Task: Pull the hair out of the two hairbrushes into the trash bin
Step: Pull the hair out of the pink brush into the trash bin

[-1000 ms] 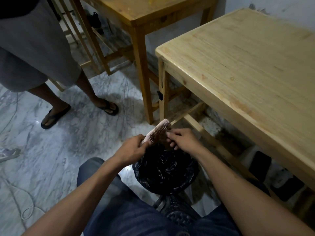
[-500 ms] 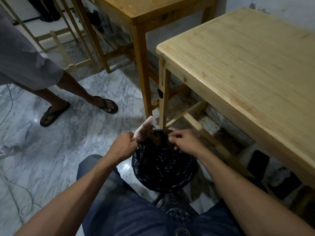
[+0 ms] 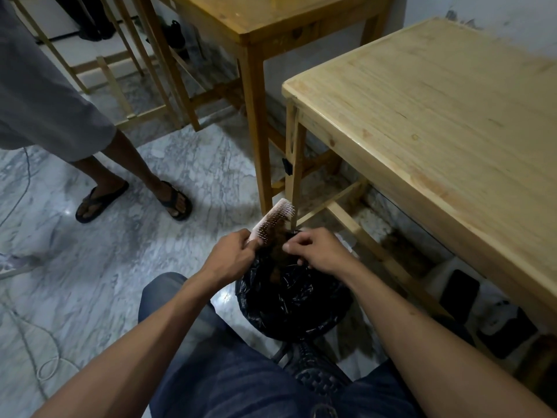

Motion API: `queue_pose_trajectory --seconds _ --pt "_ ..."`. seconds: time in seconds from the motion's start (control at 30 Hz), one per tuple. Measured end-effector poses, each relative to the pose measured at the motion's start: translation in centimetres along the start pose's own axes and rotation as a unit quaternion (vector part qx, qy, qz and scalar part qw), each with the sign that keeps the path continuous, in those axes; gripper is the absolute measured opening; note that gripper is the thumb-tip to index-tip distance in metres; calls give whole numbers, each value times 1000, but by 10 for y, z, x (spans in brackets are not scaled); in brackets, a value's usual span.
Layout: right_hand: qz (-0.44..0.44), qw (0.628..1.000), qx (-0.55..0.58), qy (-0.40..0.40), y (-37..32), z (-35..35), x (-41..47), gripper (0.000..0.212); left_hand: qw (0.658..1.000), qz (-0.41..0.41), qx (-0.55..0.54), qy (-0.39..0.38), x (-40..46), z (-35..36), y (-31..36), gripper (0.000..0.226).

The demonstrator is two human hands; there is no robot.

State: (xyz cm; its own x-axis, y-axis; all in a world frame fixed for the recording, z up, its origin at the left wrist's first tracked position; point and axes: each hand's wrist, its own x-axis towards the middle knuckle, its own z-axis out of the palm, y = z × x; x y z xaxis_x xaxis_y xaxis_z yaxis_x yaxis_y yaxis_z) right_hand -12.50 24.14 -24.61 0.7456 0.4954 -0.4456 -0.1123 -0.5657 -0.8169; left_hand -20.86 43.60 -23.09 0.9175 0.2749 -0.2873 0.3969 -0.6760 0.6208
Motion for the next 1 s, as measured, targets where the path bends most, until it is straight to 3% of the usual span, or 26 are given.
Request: queue_pose_trajectory --seconds 0.23,0.4,0.53,0.6,0.7,0.83,1.0 --pt "77 989 -122 41 27 -12 2 17 996 -48 -55 54 7 -8 -10 32" --pt "92 976 -198 19 28 -8 1 17 998 -11 -37 48 5 -3 -3 24" --pt "45 997 -54 -27 11 -5 0 70 999 22 8 32 1 4 3 24" --pt "16 999 8 -38 7 -2 2 59 999 33 18 28 0 8 5 23" --pt "0 1000 -3 0 2 2 2 14 998 44 24 21 0 10 8 19" --pt "38 994 -98 42 19 -5 5 16 998 22 26 43 1 6 8 29" --pt "130 974 -168 73 55 -15 7 10 998 -10 -9 69 3 1 6 26"
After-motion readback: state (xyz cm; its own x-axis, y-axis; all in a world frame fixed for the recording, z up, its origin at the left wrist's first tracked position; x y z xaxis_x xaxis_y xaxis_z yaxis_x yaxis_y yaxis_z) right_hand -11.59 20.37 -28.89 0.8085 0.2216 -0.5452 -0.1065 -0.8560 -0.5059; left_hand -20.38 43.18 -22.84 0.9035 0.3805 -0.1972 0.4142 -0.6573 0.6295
